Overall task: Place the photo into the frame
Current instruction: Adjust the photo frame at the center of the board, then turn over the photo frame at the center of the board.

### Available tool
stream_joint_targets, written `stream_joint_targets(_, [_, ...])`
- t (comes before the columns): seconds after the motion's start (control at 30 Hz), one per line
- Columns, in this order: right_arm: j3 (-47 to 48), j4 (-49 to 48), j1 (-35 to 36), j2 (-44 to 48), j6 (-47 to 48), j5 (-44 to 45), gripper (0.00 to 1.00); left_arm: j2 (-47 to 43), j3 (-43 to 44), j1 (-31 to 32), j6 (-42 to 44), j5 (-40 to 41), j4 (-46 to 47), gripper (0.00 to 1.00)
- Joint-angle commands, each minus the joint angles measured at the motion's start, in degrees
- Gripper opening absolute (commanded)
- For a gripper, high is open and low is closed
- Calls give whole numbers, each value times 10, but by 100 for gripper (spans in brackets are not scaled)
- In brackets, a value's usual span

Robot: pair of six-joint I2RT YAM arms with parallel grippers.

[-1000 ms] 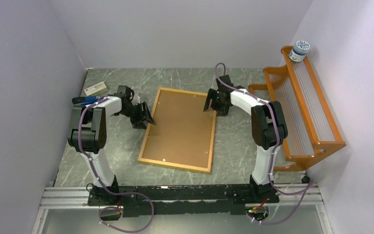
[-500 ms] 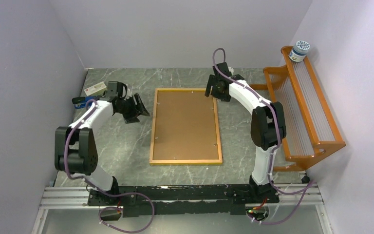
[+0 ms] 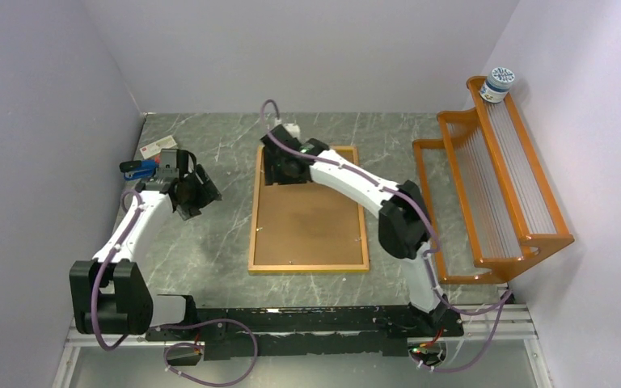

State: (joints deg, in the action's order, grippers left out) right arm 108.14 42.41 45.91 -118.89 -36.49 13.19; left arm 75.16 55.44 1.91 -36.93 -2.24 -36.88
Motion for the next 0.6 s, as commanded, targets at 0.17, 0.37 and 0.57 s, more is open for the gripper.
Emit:
stream_joint_targets(0.17, [179, 92, 77, -152, -7, 2, 63, -79, -62, -8, -51, 7, -28, 72])
stream_joint_targets(0.37, [242, 97, 99, -210, 2, 27, 61, -118, -95, -10, -52, 4, -35, 72])
stream_joint_targets(0.57, [276, 124, 110, -254, 25, 60, 59, -126, -94, -10, -66, 21, -55, 73])
